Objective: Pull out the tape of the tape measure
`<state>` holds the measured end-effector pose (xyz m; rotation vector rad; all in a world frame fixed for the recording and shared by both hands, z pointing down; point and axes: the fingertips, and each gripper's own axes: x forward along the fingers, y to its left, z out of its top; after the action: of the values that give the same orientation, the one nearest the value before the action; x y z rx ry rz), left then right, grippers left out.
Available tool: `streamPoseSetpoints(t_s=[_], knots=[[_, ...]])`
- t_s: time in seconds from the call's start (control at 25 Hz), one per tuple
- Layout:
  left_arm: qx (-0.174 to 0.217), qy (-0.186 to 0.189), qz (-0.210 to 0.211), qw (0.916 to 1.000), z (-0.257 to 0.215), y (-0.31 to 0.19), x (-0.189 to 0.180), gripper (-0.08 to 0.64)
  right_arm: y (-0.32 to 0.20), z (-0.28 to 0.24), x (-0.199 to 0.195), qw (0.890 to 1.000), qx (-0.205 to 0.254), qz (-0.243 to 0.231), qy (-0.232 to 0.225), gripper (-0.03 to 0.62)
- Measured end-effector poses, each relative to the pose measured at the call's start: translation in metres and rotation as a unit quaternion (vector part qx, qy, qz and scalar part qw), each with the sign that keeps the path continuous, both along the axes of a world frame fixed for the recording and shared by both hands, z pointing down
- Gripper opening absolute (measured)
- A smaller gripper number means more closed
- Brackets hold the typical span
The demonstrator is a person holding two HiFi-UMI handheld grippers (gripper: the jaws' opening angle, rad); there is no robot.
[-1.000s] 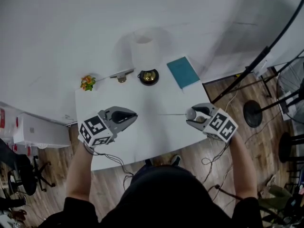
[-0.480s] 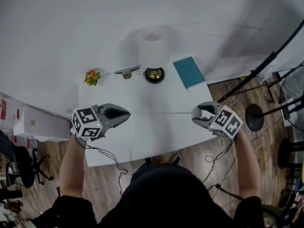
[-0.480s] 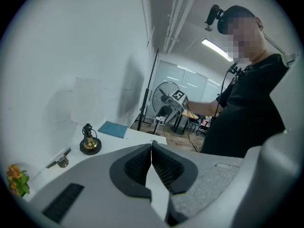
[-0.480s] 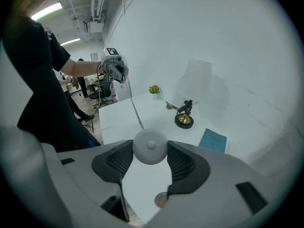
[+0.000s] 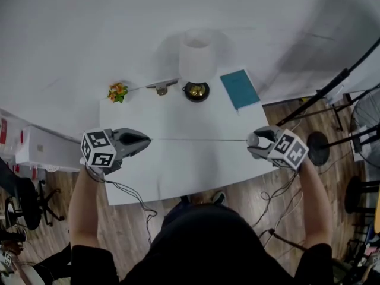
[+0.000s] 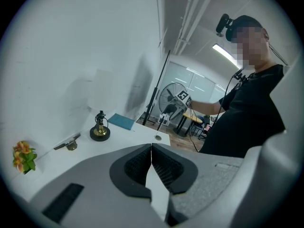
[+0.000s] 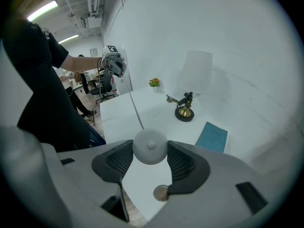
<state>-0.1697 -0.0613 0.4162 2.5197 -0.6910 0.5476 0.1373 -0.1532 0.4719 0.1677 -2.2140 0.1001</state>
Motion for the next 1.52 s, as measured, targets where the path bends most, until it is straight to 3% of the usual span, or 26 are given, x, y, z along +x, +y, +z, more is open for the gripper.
streamPoseSetpoints(t_s=[0.36,0.92,1.24,1.52], knots=[[-0.013,0.001,-0.035,0.9993,0.011,0.005,-0.041,0.006,0.000,0.006,-0.002,1.000,-0.019,0.007,0.009,0.230],[-0.032,0.010,-0.048,0.9983,0.038,0.016,-0.073,0.006,0.011,0.021,-0.036,0.999,-0.043,0.000,0.022,0.230],[-0.043,-0.002,-0.052,0.9977,0.064,0.012,-0.088,0.006,0.006,0.045,-0.048,0.998,-0.026,0.014,0.052,0.232],[-0.078,-0.001,-0.068,0.9946,0.108,0.000,-0.095,0.007,0.000,0.087,-0.055,0.996,-0.017,0.041,0.074,0.232]])
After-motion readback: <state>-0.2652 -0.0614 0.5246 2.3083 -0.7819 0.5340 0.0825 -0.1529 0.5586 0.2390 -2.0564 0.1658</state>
